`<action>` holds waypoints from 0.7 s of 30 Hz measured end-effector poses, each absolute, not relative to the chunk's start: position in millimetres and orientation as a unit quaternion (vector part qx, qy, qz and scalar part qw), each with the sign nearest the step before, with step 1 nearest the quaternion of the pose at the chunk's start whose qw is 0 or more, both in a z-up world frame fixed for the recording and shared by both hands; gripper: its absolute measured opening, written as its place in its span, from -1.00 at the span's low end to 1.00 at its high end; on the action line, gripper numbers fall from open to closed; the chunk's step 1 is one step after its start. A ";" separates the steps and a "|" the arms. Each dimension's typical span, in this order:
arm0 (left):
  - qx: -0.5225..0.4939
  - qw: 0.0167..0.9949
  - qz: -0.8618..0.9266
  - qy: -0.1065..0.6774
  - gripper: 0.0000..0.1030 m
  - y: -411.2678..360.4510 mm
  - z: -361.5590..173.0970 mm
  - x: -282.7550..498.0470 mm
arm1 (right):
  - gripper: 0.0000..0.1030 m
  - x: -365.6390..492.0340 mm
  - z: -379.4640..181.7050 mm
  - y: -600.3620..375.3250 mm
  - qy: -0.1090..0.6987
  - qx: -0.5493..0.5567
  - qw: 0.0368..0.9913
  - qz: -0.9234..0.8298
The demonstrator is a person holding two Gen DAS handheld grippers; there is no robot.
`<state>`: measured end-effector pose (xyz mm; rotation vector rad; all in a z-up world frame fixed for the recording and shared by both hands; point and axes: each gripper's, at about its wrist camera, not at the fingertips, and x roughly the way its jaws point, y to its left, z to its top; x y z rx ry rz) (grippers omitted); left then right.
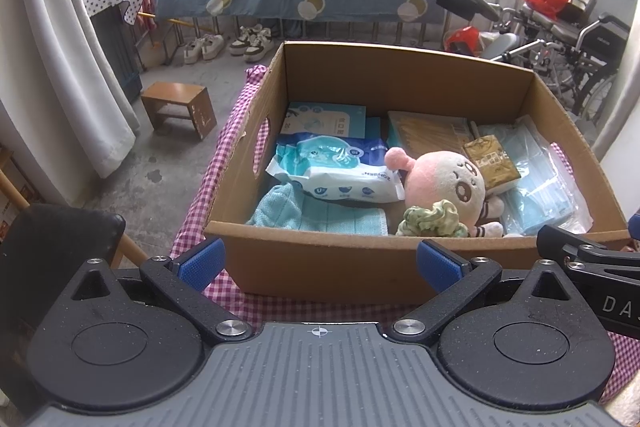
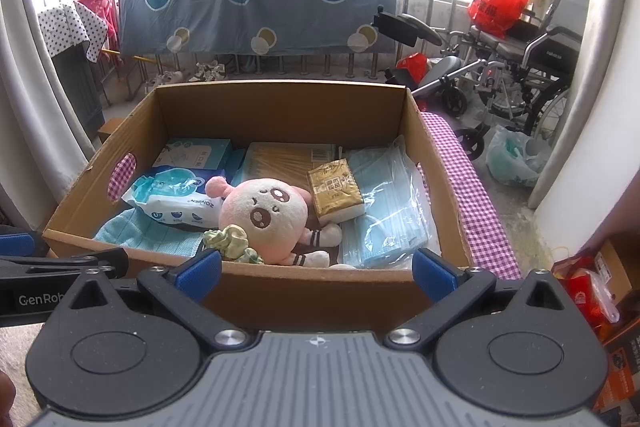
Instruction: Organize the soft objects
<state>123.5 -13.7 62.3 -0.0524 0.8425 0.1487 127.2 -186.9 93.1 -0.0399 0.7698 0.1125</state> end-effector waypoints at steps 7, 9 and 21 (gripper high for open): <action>-0.025 0.909 0.072 0.410 0.99 -13.5 61.3 123.0 | 1.00 127.2 93.1 -186.9 0.375 -0.019 0.925 0.055; -0.025 0.909 0.073 0.410 0.99 -13.7 61.4 123.1 | 1.00 127.1 92.7 -186.9 0.376 -0.018 0.925 0.055; -0.025 0.907 0.075 0.414 0.99 -14.0 58.8 122.8 | 1.00 126.7 91.1 -187.3 0.378 -0.016 0.924 0.055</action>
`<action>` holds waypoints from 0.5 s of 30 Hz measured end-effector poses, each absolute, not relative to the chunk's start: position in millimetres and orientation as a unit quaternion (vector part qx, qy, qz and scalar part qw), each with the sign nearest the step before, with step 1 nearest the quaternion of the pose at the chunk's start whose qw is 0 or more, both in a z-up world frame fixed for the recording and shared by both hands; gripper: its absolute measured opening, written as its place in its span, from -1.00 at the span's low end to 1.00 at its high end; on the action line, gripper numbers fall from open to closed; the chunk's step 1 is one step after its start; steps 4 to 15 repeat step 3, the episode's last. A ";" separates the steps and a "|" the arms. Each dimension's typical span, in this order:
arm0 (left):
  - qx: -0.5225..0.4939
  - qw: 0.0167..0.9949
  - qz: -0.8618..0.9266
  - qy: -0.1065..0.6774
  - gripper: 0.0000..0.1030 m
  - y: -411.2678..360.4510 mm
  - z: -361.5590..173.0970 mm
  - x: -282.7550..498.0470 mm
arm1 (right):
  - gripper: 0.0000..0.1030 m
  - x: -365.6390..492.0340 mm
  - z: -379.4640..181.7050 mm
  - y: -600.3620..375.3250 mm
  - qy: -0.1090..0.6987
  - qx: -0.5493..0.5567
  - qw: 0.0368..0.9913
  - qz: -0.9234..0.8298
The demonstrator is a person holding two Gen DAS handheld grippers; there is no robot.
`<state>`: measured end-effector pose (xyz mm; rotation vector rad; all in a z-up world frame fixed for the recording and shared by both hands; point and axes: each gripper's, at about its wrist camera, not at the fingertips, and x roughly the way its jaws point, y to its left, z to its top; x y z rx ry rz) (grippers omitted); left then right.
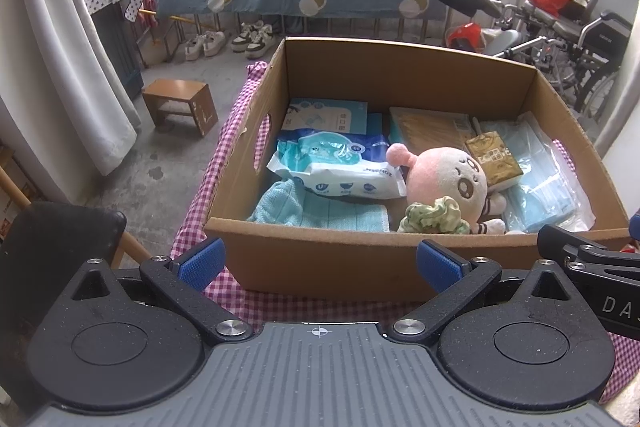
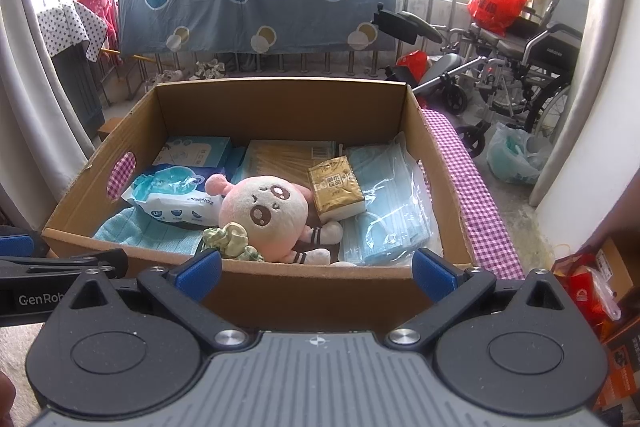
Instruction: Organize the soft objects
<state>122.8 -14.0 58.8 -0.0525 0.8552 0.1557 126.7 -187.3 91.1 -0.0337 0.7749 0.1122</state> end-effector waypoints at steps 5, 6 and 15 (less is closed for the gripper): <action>-0.025 0.906 0.076 0.415 0.99 -14.8 58.9 122.7 | 1.00 126.0 89.8 -186.9 0.378 -0.018 0.924 0.054; -0.025 0.906 0.076 0.415 0.99 -14.8 58.9 122.7 | 1.00 126.0 89.8 -186.9 0.378 -0.018 0.924 0.054; -0.025 0.906 0.076 0.415 0.99 -14.8 58.9 122.7 | 1.00 126.0 89.8 -186.9 0.378 -0.018 0.924 0.054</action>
